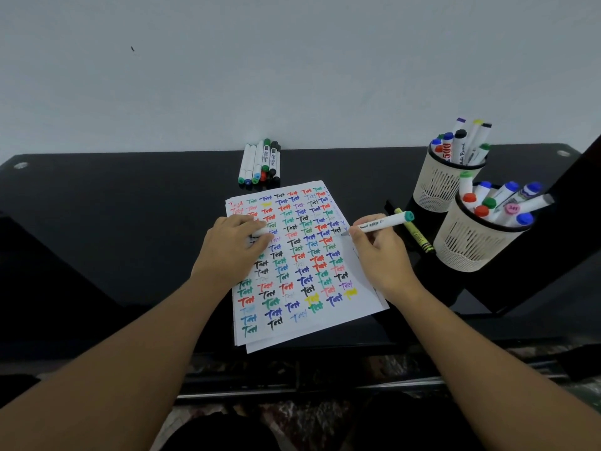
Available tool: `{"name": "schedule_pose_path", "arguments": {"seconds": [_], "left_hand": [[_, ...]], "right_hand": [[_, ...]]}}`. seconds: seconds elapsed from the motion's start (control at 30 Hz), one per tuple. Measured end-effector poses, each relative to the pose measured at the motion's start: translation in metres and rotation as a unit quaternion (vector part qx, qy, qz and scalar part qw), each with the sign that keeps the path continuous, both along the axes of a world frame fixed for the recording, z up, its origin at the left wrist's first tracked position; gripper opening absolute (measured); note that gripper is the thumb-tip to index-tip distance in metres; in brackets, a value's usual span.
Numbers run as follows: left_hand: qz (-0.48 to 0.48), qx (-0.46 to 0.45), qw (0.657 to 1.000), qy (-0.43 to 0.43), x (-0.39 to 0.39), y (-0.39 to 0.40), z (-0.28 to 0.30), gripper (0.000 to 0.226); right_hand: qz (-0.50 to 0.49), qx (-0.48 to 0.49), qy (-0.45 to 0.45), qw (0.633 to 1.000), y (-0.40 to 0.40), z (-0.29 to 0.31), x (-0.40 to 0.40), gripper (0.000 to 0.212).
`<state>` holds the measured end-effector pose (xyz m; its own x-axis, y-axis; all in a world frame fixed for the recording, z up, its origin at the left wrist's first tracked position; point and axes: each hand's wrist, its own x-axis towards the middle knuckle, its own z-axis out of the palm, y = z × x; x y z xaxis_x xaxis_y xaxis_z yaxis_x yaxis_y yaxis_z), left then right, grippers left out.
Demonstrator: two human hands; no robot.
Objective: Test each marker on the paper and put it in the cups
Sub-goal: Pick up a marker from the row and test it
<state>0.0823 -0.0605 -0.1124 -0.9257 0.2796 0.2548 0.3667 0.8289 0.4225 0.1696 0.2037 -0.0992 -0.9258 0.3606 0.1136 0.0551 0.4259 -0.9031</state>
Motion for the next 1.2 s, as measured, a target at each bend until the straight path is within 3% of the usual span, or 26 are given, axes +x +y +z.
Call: {"name": "schedule_pose_path", "arguments": {"seconds": [0.8,1.0,1.1,1.2], "left_hand": [[-0.010,-0.010,1.000,0.010,-0.0019,-0.0012,-0.0030,0.045],[-0.011,0.007,0.999,0.032,-0.0018,-0.0028,-0.0050,0.036],[-0.006,0.005,0.999,0.050,-0.0011,-0.0021,-0.0051,0.035],[-0.010,-0.003,0.999,0.046,-0.0014,-0.0021,-0.0044,0.036]], "right_hand": [[0.014,0.005,-0.005,1.000,-0.0023,0.0048,0.0025,0.007],[-0.001,-0.012,0.053,0.999,-0.0004,0.0037,0.0028,0.003],[0.022,-0.043,0.073,0.996,0.0011,-0.0008,0.0026,0.013],[0.082,0.035,0.057,0.994,0.0029,-0.0007,0.0030,0.035]]}}
